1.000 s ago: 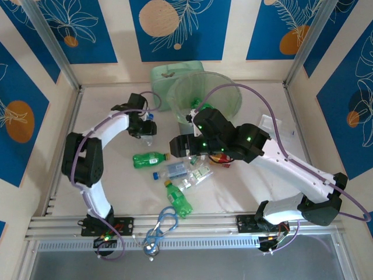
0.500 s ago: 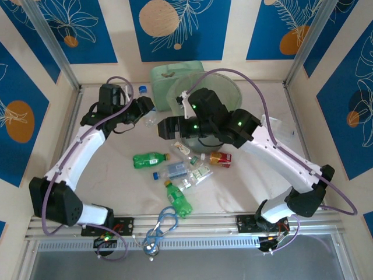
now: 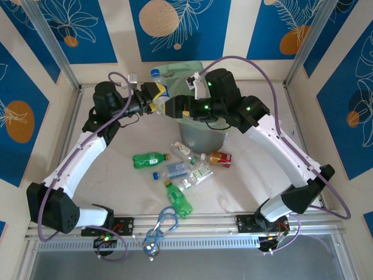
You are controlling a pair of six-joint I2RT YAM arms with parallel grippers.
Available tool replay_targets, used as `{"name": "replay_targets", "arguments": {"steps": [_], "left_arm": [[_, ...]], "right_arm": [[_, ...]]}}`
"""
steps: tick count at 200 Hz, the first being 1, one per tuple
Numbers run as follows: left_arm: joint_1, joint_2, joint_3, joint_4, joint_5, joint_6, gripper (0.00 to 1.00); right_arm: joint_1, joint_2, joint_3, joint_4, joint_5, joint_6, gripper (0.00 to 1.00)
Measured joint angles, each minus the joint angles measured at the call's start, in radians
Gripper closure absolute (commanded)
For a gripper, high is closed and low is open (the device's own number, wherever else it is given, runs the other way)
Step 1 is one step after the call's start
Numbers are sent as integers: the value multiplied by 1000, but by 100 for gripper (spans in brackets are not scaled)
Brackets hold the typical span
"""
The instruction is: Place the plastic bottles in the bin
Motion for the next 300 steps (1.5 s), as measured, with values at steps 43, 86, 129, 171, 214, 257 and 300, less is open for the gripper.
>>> {"name": "replay_targets", "arguments": {"steps": [43, 86, 129, 171, 214, 257, 300], "left_arm": [[-48, -1, 3, 134, 50, -83, 38], [-58, -1, 3, 261, 68, -160, 38], [-71, -1, 3, 267, 77, -171, 38], [-71, -1, 3, 266, 76, -170, 38], [-71, -1, 3, 259, 77, -158, 27], [-76, -7, 3, 225, 75, -122, 0], [-49, -45, 57, 3, 8, 16, 0]], "right_arm": [[0, 20, 42, 6, -38, 0, 6], [4, 36, 58, 7, -48, 0, 16], [11, 37, 67, 6, -59, -1, 27], [13, 41, 82, -1, -63, -1, 38], [16, 42, 82, -5, -56, 0, 41], [14, 42, 87, -20, -20, -2, 43], [-43, 39, 94, -71, 32, -15, 43]]}}
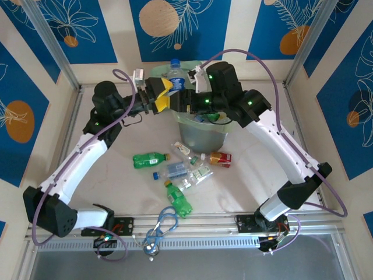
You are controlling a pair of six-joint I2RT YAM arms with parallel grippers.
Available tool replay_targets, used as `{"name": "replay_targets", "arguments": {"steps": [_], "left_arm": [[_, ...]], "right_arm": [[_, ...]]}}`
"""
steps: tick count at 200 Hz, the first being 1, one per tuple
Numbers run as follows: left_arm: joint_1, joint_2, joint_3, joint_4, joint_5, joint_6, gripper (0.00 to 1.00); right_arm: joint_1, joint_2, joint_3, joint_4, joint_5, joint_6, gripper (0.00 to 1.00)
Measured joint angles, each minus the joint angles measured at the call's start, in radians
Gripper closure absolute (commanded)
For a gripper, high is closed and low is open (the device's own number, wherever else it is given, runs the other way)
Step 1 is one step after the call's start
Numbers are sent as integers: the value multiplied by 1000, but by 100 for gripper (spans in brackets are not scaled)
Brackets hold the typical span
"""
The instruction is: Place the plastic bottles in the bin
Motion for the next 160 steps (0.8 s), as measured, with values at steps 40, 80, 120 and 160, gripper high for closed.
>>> {"name": "replay_targets", "arguments": {"steps": [40, 80, 120, 160], "left_arm": [[109, -161, 39, -358, -246, 196, 0], [112, -259, -49, -539, -381, 283, 0], [112, -279, -219, -688, -432, 277, 2], [111, -360, -354, -741, -452, 198, 8]], "right_arm": [[-111, -21, 6, -116, 82, -61, 42], [-215, -22, 51, -222, 177, -146, 42], [-279, -4, 51, -268, 215, -189, 37], [-308, 36, 51, -277, 241, -212, 22]]}}
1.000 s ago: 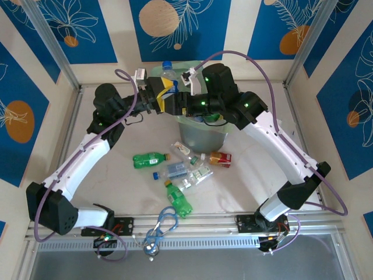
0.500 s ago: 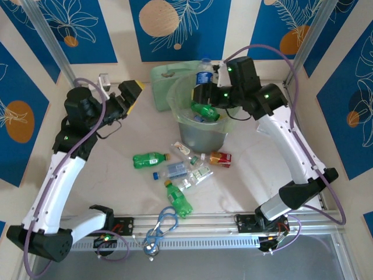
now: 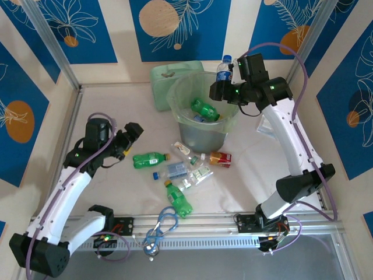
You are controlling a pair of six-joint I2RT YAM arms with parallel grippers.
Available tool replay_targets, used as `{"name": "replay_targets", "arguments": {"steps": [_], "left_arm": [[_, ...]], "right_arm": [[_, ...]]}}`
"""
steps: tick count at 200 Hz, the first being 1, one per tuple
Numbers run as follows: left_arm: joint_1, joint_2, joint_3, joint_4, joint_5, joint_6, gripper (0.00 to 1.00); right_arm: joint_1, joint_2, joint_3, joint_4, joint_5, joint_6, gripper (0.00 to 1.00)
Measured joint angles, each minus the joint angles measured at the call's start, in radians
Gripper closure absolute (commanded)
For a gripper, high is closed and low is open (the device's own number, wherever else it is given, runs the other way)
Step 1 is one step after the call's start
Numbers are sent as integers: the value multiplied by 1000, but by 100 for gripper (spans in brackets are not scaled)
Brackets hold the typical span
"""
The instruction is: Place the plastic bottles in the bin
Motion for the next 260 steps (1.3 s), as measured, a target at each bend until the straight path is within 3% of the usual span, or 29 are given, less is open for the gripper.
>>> {"name": "replay_targets", "arguments": {"steps": [31, 100, 147, 185, 260], "left_arm": [[-18, -18, -77, 0, -7, -74, 7], [-113, -18, -204, 8, -91, -222, 0], [-141, 40, -238, 37, -147, -317, 0], [-145, 137, -245, 107, -182, -368, 0], [-145, 330, -200, 148, -263, -412, 0]], "right_arm": [[-9, 5, 0, -4, 17, -13, 11], [4, -43, 4, -16, 27, -2, 9], [125, -185, -31, 19, 2, 22, 8], [233, -211, -64, 37, 8, 38, 8], [289, -206, -115, 35, 33, 68, 8]]}}
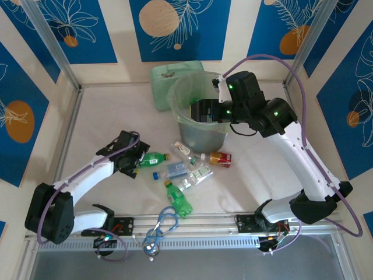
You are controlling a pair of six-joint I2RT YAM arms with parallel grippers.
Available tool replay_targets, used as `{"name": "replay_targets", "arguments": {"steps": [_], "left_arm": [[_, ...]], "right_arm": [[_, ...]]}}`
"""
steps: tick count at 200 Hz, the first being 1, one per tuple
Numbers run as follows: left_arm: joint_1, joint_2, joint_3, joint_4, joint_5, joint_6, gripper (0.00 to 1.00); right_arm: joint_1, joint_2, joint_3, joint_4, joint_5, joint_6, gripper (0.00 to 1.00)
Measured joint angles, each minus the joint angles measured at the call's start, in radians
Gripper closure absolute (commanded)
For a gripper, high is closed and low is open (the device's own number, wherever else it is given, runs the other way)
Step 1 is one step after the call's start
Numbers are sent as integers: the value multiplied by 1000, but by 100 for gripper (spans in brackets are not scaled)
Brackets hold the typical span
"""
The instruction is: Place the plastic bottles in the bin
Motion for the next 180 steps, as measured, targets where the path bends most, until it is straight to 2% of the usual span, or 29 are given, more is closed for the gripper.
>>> {"name": "replay_targets", "arguments": {"steps": [77, 148, 180], "left_arm": [[14, 259, 171, -3, -10, 77, 7], [28, 394, 252, -16, 32, 177, 16], [30, 408, 255, -26, 51, 195, 20]], "right_arm": [[3, 0, -9, 1, 13, 3, 8], [7, -16, -52, -1, 32, 19, 9], [7, -33, -64, -1, 46, 26, 10]]}}
